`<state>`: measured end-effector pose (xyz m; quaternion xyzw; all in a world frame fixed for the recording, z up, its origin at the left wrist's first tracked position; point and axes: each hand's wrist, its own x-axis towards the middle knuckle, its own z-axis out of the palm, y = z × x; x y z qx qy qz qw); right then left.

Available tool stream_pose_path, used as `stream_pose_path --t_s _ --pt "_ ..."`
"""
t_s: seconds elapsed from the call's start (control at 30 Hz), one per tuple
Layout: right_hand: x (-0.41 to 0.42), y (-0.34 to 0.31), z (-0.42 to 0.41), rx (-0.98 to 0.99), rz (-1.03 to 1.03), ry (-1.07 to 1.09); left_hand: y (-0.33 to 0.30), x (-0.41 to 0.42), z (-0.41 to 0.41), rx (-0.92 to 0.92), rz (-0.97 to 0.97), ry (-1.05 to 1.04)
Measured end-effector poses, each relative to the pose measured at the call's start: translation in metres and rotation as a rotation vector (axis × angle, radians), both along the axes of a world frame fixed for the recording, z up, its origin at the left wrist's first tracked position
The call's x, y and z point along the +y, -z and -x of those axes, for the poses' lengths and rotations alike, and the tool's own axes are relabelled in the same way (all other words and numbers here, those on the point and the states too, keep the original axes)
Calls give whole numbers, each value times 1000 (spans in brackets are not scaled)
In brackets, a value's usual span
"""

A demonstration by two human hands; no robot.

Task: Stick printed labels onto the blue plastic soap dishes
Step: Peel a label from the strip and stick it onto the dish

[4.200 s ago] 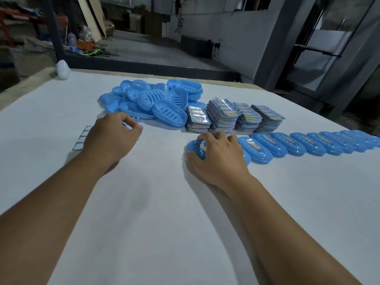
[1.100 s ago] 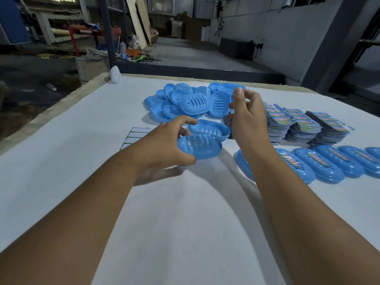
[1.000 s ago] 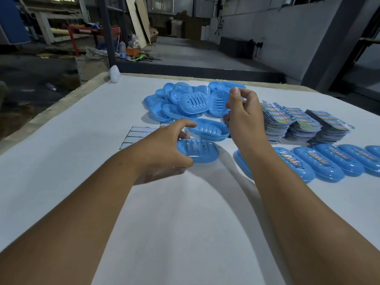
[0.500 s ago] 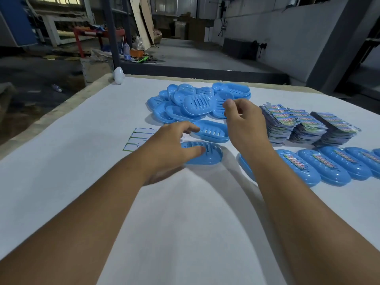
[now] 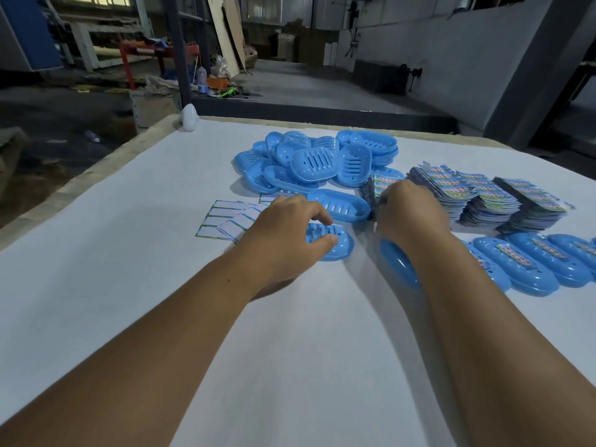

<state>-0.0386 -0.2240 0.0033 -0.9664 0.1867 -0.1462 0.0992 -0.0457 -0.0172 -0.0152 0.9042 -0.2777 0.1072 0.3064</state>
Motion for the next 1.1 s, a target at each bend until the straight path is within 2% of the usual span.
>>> stream_pose_path --t_s 0.3,0.47,0.6,0.67,0.73,0.8,0.9,0.97,1.1 --pt "-3 -3 -6 -123 37 114 0 0 -2 -30 34 -9" --pt "-5 -3 0 -158 19 93 1 2 -5 -59 42 -28" --pt "5 -9 8 -351 9 -116 -2 8 -13 -31 145 -189" --pt "18 -12 11 -462 -38 -255 -3 10 -16 46 251 -275" --pt "33 -13 14 -494 -107 -404 -6 11 -21 172 363 -318" --pt "46 -10 18 -471 -190 -544 -10 14 -25 283 455 -354" --pt "58 -6 22 -395 -243 -685 -16 21 -31 354 579 -380" --pt "62 -4 22 -325 -284 -743 -15 25 -31 391 608 -378" --pt "63 0 24 -196 -493 -782 -15 27 -31 395 618 -363"
